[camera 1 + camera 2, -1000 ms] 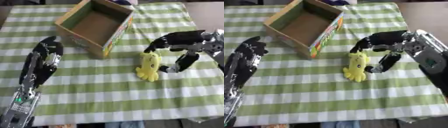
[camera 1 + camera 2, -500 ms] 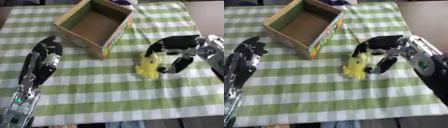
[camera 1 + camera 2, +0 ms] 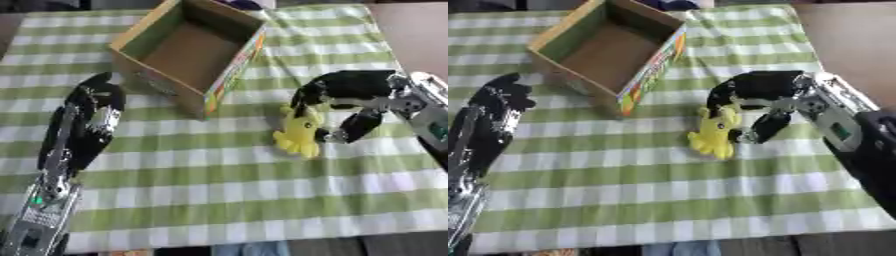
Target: Pick up objects on the table and place them in the box.
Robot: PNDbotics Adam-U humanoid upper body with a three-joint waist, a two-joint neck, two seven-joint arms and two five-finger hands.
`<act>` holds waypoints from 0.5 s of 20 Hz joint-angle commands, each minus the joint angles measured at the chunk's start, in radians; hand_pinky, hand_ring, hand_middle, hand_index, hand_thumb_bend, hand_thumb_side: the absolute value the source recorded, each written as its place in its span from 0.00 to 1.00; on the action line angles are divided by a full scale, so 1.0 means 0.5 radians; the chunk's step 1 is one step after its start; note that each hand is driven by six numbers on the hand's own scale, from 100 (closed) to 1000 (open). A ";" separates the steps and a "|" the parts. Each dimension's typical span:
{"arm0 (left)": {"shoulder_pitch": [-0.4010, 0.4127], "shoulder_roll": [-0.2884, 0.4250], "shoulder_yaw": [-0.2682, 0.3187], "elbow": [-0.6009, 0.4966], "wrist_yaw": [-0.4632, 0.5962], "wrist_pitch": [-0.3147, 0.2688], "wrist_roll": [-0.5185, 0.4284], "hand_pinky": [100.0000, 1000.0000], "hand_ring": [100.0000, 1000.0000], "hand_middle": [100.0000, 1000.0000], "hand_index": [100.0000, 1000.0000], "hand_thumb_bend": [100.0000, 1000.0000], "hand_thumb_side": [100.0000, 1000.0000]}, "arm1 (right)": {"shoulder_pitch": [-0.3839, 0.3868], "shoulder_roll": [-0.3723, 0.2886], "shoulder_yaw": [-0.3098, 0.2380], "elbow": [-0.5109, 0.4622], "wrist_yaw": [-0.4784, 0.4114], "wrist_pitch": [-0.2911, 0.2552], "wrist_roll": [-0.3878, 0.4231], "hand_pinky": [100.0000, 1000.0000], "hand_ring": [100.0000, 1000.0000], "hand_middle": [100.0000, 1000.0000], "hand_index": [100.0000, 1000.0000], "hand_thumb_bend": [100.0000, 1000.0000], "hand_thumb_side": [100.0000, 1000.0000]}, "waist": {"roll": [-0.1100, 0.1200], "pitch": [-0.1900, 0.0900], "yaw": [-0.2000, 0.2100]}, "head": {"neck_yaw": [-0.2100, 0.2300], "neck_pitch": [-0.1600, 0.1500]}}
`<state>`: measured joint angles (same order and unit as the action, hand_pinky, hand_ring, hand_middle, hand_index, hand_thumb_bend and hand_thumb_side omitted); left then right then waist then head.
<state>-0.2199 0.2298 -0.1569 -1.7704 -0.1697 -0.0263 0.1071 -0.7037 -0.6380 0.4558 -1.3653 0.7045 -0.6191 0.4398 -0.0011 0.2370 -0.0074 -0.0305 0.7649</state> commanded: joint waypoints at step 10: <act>-0.028 0.013 -0.002 -0.023 0.011 -0.004 0.002 0.81 0.60 0.64 0.85 0.24 0.65 | -0.068 -0.025 -0.072 0.053 0.224 -0.069 -0.419 0.81 0.68 0.67 0.36 0.00 0.00 | -0.001 -0.034 -0.001 | -0.002 0.010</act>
<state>-0.2202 0.2295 -0.1569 -1.7704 -0.1686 -0.0263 0.1072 -0.7173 -0.6281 0.4367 -1.3284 0.8063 -0.6523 0.2517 -0.0015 0.2370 -0.0074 -0.0304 0.7649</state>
